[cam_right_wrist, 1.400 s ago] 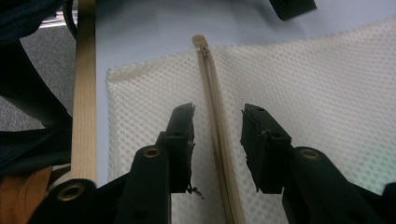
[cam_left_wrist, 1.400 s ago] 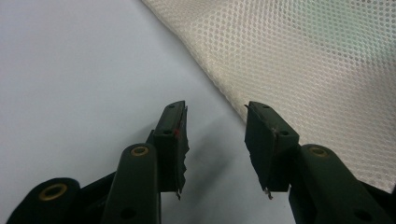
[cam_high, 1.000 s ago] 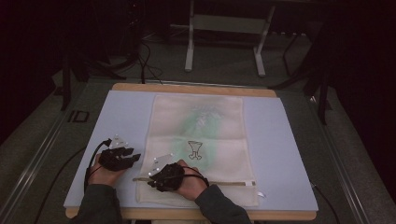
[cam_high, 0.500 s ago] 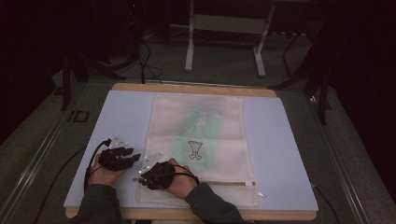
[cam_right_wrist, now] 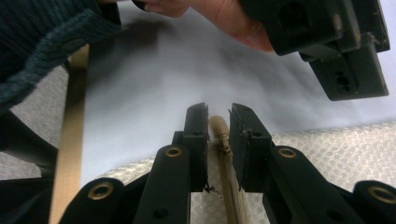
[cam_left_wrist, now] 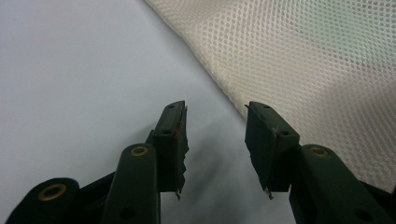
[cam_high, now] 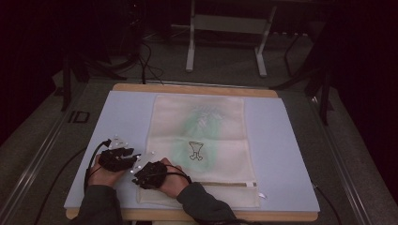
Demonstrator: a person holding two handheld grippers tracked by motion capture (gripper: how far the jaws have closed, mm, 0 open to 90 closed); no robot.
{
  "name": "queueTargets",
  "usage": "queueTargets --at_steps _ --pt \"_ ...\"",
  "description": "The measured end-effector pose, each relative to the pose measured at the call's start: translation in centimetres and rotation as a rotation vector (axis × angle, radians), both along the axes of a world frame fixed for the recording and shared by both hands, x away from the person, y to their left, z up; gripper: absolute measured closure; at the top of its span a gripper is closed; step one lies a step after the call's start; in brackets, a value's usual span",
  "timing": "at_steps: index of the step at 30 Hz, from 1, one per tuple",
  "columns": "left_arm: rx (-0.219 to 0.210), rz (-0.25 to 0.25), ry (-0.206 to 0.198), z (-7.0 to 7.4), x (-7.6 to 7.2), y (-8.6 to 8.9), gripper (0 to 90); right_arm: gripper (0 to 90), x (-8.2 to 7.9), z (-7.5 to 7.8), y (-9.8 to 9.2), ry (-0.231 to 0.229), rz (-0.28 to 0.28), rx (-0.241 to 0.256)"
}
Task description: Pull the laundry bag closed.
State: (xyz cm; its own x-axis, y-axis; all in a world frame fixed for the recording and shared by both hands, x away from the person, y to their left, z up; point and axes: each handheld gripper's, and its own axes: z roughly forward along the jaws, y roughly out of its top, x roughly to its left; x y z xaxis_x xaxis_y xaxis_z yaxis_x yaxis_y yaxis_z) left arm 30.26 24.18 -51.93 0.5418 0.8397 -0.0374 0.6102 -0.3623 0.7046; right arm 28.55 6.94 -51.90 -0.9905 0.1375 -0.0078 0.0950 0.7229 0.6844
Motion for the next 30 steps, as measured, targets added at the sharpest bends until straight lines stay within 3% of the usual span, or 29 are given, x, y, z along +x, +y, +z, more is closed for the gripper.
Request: queueTargets --at_steps 9,19,29,30 --pt "-0.001 0.000 0.000 0.0 0.0 0.0 57.9 76.9 -0.1 -0.6 1.2 -0.029 -0.004 -0.041" --pt "-0.003 0.001 -0.002 0.0 0.0 0.1 57.9 80.9 0.1 -1.0 1.7 -0.040 -0.015 -0.050" --pt "-0.002 0.002 -0.001 0.1 -0.1 0.1 58.0 81.3 0.2 -0.2 0.7 -0.020 -0.015 0.012" --pt "-0.002 0.002 -0.001 0.1 -0.1 0.1 57.9 85.0 0.2 -0.1 0.5 -0.026 -0.016 0.016"
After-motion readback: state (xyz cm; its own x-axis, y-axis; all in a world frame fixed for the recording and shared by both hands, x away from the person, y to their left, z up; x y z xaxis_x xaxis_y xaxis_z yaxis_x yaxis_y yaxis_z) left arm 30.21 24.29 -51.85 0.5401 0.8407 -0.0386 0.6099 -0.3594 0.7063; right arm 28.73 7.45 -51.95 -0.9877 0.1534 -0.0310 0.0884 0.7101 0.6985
